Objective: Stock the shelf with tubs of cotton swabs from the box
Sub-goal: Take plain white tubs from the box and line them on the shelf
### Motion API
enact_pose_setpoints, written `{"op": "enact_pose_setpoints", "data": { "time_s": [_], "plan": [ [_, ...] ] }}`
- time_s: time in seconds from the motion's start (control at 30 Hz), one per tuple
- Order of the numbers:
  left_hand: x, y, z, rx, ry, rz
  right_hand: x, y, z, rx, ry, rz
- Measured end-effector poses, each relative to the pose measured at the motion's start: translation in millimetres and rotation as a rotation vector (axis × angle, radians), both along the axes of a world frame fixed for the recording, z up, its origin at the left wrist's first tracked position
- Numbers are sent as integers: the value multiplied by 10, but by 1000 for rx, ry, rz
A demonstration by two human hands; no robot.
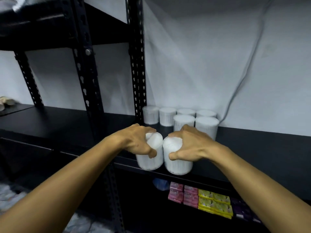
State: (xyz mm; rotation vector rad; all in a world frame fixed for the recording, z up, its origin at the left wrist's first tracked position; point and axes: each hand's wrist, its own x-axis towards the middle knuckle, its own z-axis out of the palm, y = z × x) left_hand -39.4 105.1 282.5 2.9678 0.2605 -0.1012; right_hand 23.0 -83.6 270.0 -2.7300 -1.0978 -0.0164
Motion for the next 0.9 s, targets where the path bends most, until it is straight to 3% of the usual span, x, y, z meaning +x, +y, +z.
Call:
{"op": "enact_pose_setpoints", "data": {
  "time_s": [0.5,0.57,0.73,0.9],
  "plan": [
    [273,182,-78,26,58,54,388,129,-181,68,106,-23],
    [186,160,-112,7,4,63,359,58,-230,89,104,-31],
    [-114,69,-404,11,-340,168,221,-164,-445,232,62,-70],
    [-223,-98,-706,-80,-452,260,120,-165,-657,387,82,-125]
  ]
}}
